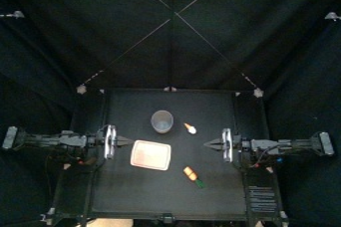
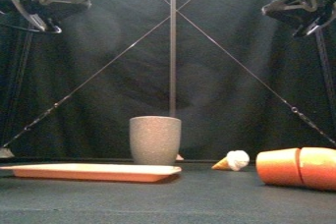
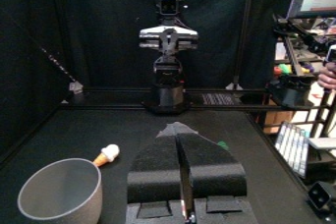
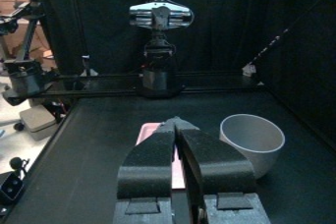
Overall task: Pick the ice cream then place it on the pink plate
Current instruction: Pick the ice cream
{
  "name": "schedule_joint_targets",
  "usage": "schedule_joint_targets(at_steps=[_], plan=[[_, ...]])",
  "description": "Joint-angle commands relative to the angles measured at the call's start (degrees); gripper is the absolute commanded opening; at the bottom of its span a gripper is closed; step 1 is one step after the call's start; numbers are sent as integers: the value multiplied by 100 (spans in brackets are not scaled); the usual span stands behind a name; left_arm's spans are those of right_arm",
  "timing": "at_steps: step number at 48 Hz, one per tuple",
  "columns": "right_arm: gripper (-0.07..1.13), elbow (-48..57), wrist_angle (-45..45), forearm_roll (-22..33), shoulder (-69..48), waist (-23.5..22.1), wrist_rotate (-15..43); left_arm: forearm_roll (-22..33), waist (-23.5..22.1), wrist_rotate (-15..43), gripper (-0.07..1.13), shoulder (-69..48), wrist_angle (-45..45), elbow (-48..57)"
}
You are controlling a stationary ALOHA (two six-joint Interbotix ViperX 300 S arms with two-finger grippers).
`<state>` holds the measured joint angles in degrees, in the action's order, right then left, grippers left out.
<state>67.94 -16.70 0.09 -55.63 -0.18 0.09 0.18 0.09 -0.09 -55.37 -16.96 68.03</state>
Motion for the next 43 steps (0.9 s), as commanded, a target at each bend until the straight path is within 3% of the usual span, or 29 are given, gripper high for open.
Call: schedule_joint_targets(at_steps=[1, 18, 26, 37, 43], plan=[[1, 9, 53, -35, 202, -132, 26, 0, 105, 35, -6, 44, -26, -35], [23, -211, 1371, -536, 1239, -1494, 475, -18, 141, 44, -2, 26, -26, -26], [47, -387, 1371, -439, 1758, -1731, 510, -35, 141, 53, -2, 26, -26, -35], [92, -729, 1362, -404, 2646, -1969, 501, -62, 141, 53, -2, 18, -26, -26], [106, -870, 1371, -413, 3138, -2030, 501, -62, 141, 44, -2, 9, -18, -18]])
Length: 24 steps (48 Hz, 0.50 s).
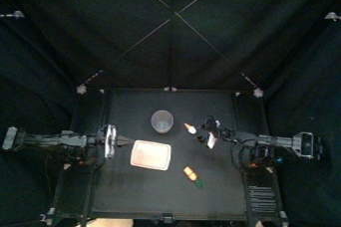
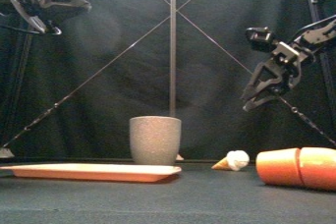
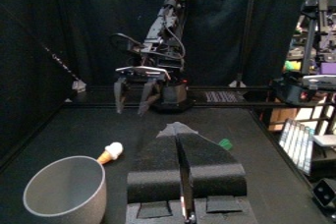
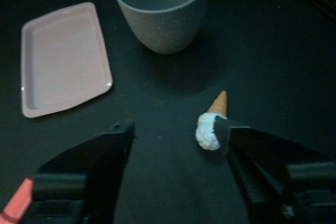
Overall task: Pick the ice cream then place it on the pink plate
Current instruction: Pick the ice cream
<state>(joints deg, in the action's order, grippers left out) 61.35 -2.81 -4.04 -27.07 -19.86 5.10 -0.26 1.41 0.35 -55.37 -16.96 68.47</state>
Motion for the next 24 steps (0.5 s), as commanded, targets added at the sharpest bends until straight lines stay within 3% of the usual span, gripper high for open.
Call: schedule_joint_targets(at_steps=[1, 24], plan=[[106, -220, -18, 9, 352, -79, 0, -18, 9, 9, -2, 9, -26, -62], [105, -747, -18, 220, 1837, -519, -9, -53, 18, 0, -2, 0, -9, -53]])
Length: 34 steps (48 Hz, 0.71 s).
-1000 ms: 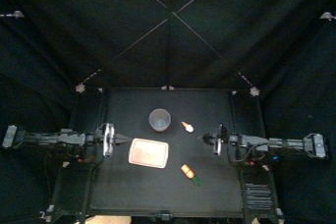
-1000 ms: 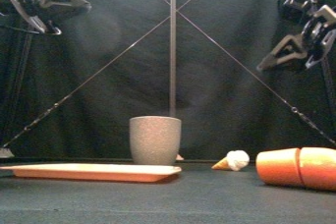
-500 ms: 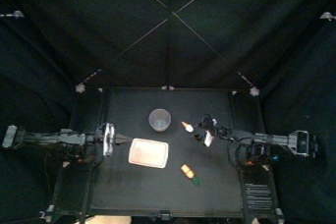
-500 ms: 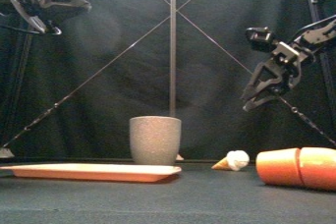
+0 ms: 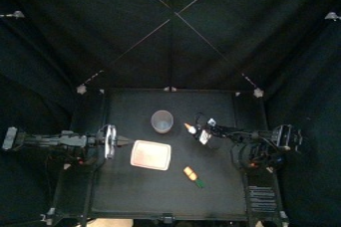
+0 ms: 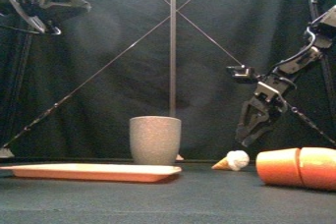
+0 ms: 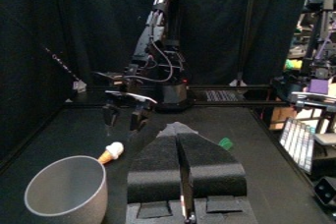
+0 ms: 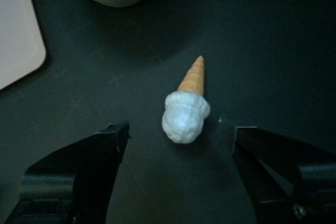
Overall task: Pick the ice cream then place it on the pink plate
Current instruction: Pick the ice cream
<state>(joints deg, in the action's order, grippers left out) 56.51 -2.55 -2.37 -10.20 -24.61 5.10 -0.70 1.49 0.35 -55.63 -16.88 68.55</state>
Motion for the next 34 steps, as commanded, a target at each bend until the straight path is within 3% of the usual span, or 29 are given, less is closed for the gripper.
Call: schedule_joint_targets(at_steps=[1, 22, 28, 34], plan=[[105, -308, -44, 70, 211, -44, -9, -9, 9, 0, -2, 18, -18, -62], [101, -879, 176, 211, 1266, -97, 0, 0, 9, -9, -2, 9, -26, 35], [88, -888, 246, 220, 1257, -88, 0, 0, 0, -9, -2, 9, -26, 35], [66, -888, 246, 193, 1195, -88, 18, 0, 0, -9, -2, 0, -18, 35]])
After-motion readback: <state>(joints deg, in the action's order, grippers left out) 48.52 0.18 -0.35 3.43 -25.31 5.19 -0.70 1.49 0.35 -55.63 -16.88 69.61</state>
